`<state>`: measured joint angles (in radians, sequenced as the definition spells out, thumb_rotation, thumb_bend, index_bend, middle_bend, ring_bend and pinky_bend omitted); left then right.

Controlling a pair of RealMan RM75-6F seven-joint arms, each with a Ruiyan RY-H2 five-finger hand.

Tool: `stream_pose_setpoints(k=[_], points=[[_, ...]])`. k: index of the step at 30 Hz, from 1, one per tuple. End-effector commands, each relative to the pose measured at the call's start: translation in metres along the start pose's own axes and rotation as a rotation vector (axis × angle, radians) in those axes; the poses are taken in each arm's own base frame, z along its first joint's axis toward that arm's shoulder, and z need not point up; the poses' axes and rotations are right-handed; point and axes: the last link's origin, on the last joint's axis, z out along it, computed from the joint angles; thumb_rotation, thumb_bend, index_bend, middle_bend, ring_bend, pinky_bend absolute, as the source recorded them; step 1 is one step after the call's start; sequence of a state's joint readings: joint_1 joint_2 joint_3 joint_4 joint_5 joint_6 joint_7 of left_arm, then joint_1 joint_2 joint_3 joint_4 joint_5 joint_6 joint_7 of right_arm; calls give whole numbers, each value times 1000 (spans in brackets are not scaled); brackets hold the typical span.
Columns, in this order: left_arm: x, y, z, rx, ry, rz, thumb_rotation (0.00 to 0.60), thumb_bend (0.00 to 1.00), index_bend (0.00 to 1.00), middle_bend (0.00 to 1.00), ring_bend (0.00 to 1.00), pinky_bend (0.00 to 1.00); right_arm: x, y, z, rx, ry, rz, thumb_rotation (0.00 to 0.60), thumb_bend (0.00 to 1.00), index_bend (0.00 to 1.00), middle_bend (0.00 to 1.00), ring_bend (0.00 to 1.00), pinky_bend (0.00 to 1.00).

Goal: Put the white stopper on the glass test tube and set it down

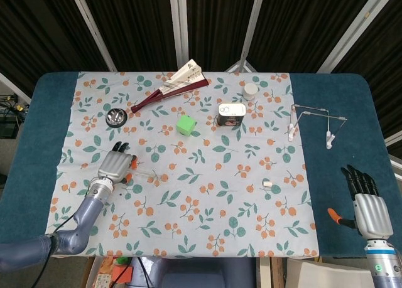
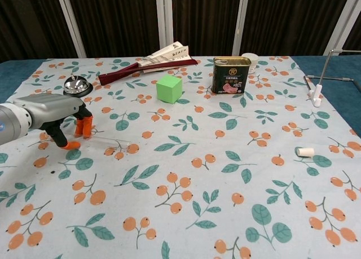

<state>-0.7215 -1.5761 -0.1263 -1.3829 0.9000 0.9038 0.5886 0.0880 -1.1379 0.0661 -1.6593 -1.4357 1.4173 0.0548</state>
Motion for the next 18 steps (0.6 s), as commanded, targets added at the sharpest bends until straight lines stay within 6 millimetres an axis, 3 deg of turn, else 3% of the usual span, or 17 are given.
stream_pose_setpoints(k=[1,18], points=[[0,0,0,0,0,0,600,460,502,518,94,0,0,0,0,1,1,2,600,251,0,0,0,0],[6,-4,-4,-5,43,-21,600,523,561,589,125,0,0,-2,-1,9,6,3,600,251,0,0,0,0]])
